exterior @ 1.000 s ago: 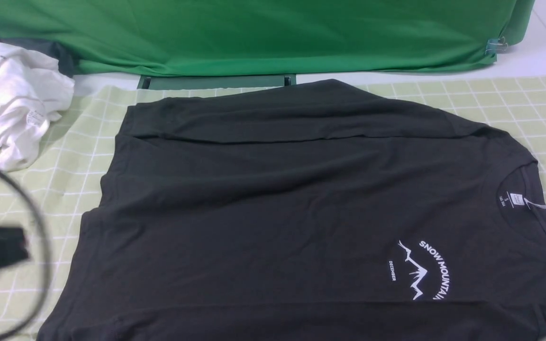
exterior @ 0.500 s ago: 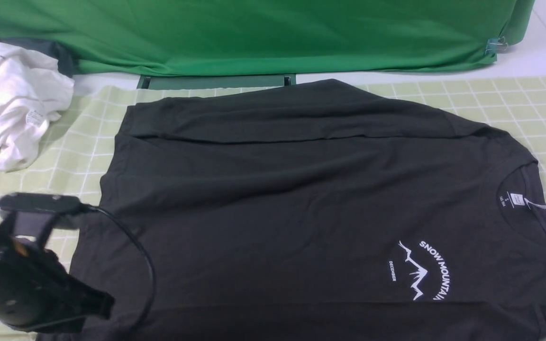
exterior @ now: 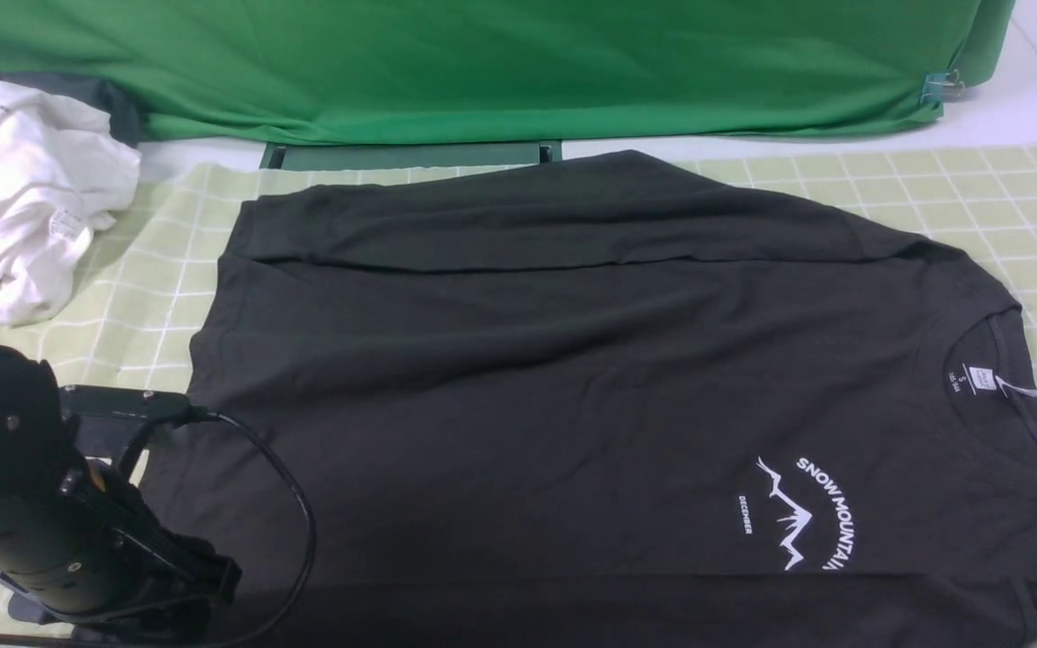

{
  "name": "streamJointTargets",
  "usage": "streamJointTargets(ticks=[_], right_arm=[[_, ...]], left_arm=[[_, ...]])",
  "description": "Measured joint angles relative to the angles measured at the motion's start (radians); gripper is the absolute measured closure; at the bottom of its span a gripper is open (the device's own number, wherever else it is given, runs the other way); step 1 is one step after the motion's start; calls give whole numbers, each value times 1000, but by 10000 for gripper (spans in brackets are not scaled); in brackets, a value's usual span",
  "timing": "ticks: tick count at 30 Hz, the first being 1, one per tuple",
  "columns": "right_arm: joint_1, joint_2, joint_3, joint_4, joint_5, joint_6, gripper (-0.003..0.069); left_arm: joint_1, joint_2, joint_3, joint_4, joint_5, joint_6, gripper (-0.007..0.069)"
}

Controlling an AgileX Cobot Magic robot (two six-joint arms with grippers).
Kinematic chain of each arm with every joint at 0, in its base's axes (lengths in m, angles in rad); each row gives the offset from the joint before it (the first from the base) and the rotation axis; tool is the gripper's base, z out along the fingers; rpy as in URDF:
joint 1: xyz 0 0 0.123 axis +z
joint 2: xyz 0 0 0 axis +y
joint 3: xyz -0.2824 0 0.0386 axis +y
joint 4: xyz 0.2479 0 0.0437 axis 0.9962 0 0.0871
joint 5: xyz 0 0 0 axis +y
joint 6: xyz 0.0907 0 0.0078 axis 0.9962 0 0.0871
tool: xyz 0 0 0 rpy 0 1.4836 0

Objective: Fold a long-sleeved shirt over a green coffee tablecloth.
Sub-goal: 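Grasp the left edge of the dark T-shirt lying flat on the table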

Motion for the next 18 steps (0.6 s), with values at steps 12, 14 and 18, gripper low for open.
streamJointTargets(ticks=[12, 14, 18], right_arm=[[0, 0, 39, 1, -52, -1, 651], [0, 0, 49, 1, -52, -1, 651], [0, 0, 71, 1, -56, -1, 650]], left_arm=[[0, 40, 0, -35, 1, 44, 415], [0, 40, 0, -36, 8, 46, 474], [0, 40, 0, -37, 25, 49, 596]])
